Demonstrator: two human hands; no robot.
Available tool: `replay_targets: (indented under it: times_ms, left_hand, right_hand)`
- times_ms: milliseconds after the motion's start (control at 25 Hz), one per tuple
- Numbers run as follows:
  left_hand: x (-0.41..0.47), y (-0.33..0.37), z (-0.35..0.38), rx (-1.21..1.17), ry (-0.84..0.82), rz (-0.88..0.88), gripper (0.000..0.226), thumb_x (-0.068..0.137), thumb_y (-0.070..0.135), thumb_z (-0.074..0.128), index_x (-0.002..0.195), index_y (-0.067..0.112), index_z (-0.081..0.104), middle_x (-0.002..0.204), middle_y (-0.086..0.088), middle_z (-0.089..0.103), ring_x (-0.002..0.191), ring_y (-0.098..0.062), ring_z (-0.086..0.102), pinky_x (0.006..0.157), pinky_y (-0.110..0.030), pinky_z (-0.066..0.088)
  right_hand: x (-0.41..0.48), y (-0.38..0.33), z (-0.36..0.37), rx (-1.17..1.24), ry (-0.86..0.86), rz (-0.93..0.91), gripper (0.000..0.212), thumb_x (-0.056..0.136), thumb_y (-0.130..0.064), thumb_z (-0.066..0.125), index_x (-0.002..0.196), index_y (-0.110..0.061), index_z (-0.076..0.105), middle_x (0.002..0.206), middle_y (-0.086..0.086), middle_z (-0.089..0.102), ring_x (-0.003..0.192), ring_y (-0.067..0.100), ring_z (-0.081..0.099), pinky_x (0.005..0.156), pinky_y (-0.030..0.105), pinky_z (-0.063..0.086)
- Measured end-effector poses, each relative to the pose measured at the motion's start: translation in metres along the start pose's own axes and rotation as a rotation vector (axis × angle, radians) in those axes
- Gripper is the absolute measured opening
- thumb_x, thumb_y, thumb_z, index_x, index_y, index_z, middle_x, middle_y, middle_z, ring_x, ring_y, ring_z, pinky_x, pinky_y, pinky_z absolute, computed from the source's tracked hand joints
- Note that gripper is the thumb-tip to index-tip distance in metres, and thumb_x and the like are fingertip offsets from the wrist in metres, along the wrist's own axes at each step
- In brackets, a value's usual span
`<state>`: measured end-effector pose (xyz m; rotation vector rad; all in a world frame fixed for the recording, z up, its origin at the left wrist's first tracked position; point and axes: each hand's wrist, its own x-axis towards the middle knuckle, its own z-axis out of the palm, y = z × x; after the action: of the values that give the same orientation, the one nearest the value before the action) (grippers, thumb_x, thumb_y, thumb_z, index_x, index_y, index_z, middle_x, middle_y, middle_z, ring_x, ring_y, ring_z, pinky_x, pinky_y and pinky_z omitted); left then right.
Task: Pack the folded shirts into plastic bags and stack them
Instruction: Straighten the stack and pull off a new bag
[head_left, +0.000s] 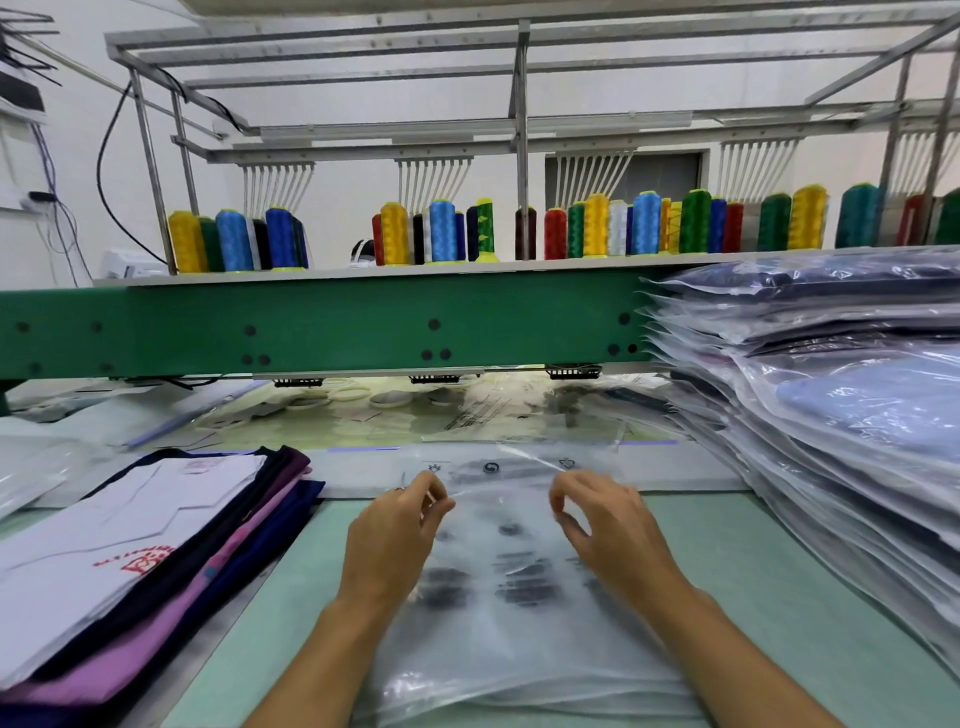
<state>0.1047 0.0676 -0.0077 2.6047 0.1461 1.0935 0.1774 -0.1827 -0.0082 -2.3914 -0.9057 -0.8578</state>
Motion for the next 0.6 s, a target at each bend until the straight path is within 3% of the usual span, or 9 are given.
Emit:
replay_targets:
  times_ms: [120, 280, 400, 520, 600]
  left_hand:
    - [0.001, 0.002, 0.000, -0.081, 0.057, 0.094, 0.010, 0.099, 0.027, 0.063, 0.094, 0.029, 0.055, 0.072, 0.011, 0.062, 0.066, -0.013, 0.060, 0.054, -0.037, 0.052]
    - [0.002, 0.001, 0.006, 0.050, -0.054, 0.230, 0.034, 0.092, -0.005, 0.061, 0.096, 0.027, 0.071, 0.105, 0.016, 0.068, 0.096, -0.012, 0.054, 0.062, -0.035, 0.054]
    - [0.000, -0.003, 0.011, 0.151, -0.191, 0.198, 0.068, 0.083, -0.013, 0.050, 0.130, 0.034, 0.064, 0.134, 0.022, 0.059, 0.106, -0.014, 0.046, 0.072, -0.027, 0.048]
    - [0.000, -0.001, 0.007, 0.112, -0.099, 0.173, 0.090, 0.073, -0.019, 0.049, 0.149, 0.029, 0.047, 0.142, 0.019, 0.056, 0.104, -0.016, 0.045, 0.067, -0.026, 0.047]
    - [0.001, 0.003, 0.001, 0.095, -0.003, 0.204, 0.087, 0.073, -0.022, 0.051, 0.147, 0.024, 0.052, 0.147, 0.016, 0.053, 0.111, -0.019, 0.050, 0.073, -0.030, 0.053]
  right_hand:
    - [-0.002, 0.005, 0.009, -0.098, -0.140, 0.040, 0.048, 0.091, -0.009, 0.054, 0.127, -0.039, 0.060, 0.158, -0.017, 0.033, 0.132, 0.013, 0.041, 0.102, 0.033, 0.039]
    - [-0.002, 0.009, 0.013, -0.210, -0.151, 0.078, 0.079, 0.083, 0.002, 0.056, 0.148, -0.041, 0.044, 0.165, -0.012, 0.021, 0.123, 0.018, 0.036, 0.100, 0.030, 0.038]
    - [-0.004, 0.014, 0.014, -0.225, -0.105, 0.148, 0.092, 0.075, 0.006, 0.059, 0.153, -0.037, 0.033, 0.166, -0.016, 0.009, 0.123, 0.019, 0.032, 0.099, 0.028, 0.036]
    - [-0.001, 0.011, 0.012, -0.187, 0.038, 0.192, 0.097, 0.068, 0.016, 0.051, 0.154, -0.026, 0.034, 0.166, -0.012, 0.015, 0.132, 0.020, 0.031, 0.105, 0.030, 0.035]
    - [0.001, 0.009, 0.008, -0.116, 0.160, 0.182, 0.083, 0.063, 0.022, 0.048, 0.136, -0.017, 0.056, 0.159, -0.001, 0.037, 0.134, 0.025, 0.039, 0.105, 0.037, 0.041]
